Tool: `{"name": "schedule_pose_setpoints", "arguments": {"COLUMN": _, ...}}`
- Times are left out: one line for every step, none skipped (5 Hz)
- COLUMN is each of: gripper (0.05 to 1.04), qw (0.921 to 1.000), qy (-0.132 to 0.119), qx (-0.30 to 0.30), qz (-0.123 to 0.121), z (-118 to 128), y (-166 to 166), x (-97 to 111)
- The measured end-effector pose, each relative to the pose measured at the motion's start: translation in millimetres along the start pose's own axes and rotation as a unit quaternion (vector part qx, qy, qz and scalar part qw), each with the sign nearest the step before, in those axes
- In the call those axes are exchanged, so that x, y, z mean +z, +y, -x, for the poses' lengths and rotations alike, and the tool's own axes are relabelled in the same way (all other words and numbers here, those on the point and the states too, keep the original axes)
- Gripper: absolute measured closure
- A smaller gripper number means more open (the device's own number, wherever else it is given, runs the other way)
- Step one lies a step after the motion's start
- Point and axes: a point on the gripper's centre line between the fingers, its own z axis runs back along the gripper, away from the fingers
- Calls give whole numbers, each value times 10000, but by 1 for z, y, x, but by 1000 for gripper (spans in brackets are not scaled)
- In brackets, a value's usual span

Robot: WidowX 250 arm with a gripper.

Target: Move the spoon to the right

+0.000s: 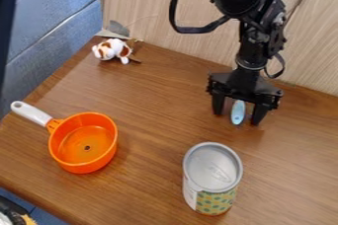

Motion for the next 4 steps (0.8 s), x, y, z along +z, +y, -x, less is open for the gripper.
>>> {"name": "schedule_pose_setpoints", "arguments": {"gripper": 83, "qw": 9996, "qy": -193, "qx": 73, "qz": 170, "z": -5, "y": 3, "x": 22}}
{"name": "schedule_pose_setpoints", "arguments": {"gripper": 83, "qw": 9986, "qy": -418, "qx": 213, "qz": 256, "z": -3, "y": 11, "x": 58}}
{"name": "schedule_pose_setpoints", "arguments": {"gripper": 83, "qw": 9970, "qy": -522, "qx": 506, "qz": 281, "z": 3, "y": 26, "x": 83}}
{"name": "schedule_pose_setpoints", "arguments": {"gripper": 83, "qw": 9967, "qy": -537, "qx": 538, "qz": 280, "z": 3, "y": 29, "x": 85}}
